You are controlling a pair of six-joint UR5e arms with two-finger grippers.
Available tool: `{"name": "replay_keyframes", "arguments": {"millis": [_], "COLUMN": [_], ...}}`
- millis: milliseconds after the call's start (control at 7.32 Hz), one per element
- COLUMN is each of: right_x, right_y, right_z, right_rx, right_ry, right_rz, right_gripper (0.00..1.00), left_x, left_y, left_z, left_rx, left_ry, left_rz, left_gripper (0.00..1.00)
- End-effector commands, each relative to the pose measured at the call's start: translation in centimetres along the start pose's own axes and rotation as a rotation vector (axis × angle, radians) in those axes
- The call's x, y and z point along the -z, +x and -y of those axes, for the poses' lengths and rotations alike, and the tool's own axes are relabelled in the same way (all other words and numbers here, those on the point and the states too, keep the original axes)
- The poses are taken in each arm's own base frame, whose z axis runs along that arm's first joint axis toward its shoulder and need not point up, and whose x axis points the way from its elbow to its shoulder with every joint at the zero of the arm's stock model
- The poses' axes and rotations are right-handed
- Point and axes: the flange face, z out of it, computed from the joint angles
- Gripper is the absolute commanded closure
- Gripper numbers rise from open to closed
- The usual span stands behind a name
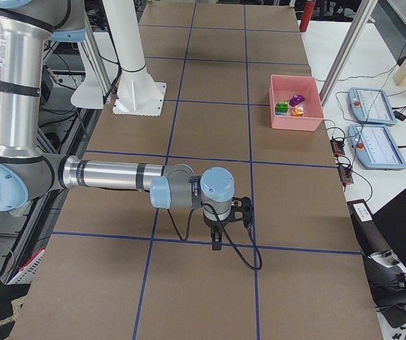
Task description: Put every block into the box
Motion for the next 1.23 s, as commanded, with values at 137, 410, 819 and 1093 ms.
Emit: {"name": "replay_keyframes", "arguments": {"millis": [137, 410, 819, 1093], "right_x": [0.05, 0.05, 0.20, 0.29], "right_y": [-0.05, -0.05, -0.10, -0.18], "right_z": [0.02, 0.02, 0.10, 0.26], "right_rx": [0.000, 0.001, 0.000, 0.002], "right_ry": [0.001, 0.001, 0.004, 0.007], "right_rz": [0.000, 0.000, 0.000, 0.000], "right_gripper": [0.00, 0.00, 0.00, 0.00], "left_x": [-0.04, -0.13, -0.30, -0.36], "left_y": [-0.12, -0.12, -0.31, -0.37], "left_z": [-0.06, 0.20, 0.49, 0.40], "left_rx": [0.005, 0.003, 0.005, 0.006], "left_ry": [-0.002, -0.004, -0.006, -0.007], "left_rz": [0.001, 0.001, -0.001, 0.000], "left_gripper": [0.00, 0.00, 0.00, 0.00]}}
